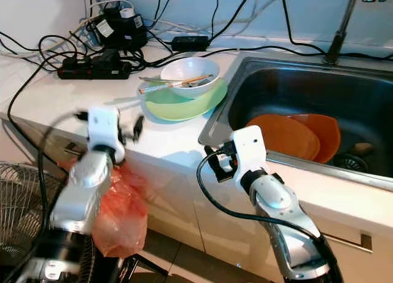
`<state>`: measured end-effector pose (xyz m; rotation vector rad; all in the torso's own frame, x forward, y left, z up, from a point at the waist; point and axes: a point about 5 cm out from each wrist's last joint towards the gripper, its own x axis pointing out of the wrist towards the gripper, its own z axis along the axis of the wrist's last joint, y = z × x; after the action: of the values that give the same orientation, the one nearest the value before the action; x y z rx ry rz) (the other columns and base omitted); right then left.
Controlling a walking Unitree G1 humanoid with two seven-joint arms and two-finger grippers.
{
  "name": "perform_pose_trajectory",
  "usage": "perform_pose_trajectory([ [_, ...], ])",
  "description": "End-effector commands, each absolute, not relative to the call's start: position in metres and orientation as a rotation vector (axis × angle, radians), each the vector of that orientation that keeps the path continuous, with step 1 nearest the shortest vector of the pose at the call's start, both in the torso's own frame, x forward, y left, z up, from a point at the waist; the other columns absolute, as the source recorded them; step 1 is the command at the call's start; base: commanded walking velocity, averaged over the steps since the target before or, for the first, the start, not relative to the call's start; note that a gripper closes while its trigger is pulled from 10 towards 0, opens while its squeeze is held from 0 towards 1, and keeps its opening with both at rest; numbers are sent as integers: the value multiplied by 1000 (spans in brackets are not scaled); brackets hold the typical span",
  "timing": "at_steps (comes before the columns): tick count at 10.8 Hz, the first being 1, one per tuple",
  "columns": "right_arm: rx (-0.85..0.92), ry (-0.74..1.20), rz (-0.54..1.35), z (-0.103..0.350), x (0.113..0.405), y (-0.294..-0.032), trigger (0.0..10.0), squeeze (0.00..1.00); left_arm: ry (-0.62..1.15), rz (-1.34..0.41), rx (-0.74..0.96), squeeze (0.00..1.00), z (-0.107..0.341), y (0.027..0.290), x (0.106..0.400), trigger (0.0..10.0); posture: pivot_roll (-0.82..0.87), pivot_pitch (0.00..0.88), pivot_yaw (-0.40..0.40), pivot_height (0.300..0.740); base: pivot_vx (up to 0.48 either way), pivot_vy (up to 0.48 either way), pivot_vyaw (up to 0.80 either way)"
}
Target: Kitchen organization
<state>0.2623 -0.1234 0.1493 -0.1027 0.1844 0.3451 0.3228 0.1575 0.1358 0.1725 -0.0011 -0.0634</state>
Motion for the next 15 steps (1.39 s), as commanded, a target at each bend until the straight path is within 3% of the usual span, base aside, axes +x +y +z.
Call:
perform_pose_trajectory([
  [1, -100, 168, 322, 150, 263, -125, 10000, 0, 8, -72, 181, 0, 131, 162, 320, 10000, -87, 0, 118, 740, 0, 0, 0],
  [6, -97, 143, 296, 151, 264, -133, 10000, 0, -11, -85, 161, 0, 136, 155, 318, 10000, -78, 0, 127, 740, 0, 0, -141],
  [9, -93, 109, 300, 158, 272, -123, 10000, 0, -11, -131, 126, 0, 143, 146, 329, 10000, -77, 0, 129, 740, 0, 0, -690],
  [15, -79, 64, 361, 168, 284, -105, 10000, 0, -73, -169, -3, 0, 177, 120, 337, 10000, -53, 0, 112, 740, 0, -46, 0],
])
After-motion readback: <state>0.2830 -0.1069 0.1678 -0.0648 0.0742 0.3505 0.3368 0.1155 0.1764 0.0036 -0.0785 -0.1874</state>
